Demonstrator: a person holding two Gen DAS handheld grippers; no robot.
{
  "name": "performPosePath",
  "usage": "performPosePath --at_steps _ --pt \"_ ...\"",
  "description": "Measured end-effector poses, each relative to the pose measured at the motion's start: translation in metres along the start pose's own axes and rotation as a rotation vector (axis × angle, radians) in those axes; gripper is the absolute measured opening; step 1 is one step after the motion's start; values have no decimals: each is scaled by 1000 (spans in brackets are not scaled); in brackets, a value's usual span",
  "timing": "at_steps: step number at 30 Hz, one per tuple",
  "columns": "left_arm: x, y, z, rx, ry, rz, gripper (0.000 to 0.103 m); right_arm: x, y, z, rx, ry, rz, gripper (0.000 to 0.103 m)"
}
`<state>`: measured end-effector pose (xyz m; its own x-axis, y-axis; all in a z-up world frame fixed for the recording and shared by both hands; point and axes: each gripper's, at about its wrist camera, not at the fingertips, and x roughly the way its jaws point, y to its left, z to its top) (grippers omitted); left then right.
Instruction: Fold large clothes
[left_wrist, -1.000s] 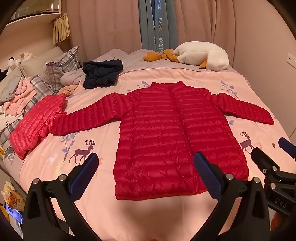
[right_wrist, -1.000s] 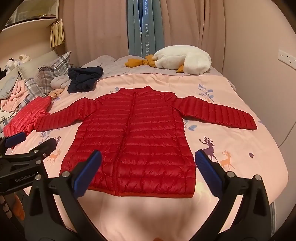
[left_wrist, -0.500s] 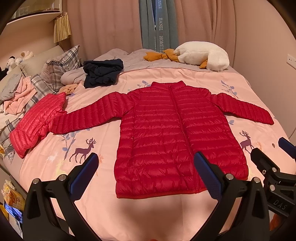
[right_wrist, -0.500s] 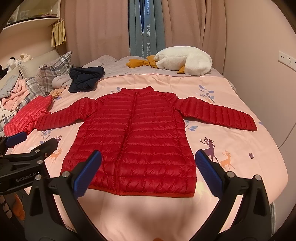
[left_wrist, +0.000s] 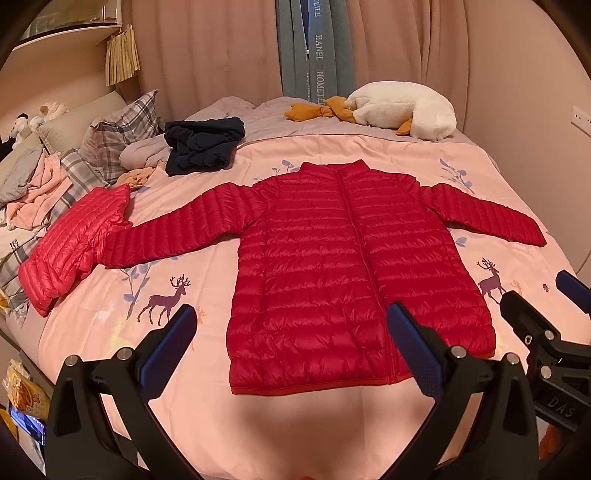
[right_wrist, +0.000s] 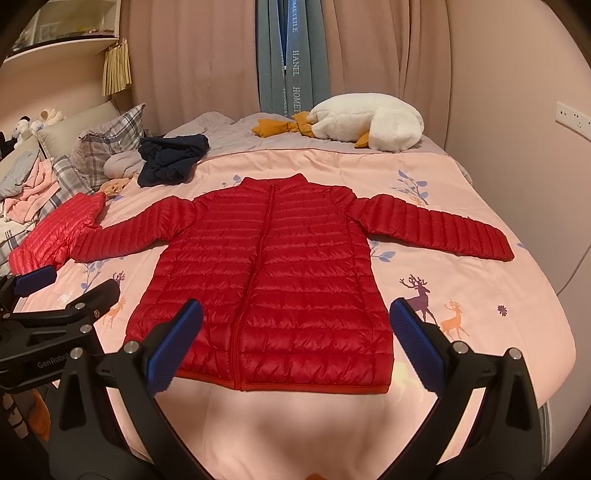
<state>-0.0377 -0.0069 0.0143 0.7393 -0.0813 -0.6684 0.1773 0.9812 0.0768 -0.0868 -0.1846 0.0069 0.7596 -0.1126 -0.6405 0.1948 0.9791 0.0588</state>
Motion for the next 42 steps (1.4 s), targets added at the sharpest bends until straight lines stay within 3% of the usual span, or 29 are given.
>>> performPosePath --at_steps 34,42 --pt "2 -2 0 8 0 3 102 0 0 -3 0 -3 0 101" --pt "18 2 -1 -13 26 -7 102 10 0 -3 20 17 3 101"
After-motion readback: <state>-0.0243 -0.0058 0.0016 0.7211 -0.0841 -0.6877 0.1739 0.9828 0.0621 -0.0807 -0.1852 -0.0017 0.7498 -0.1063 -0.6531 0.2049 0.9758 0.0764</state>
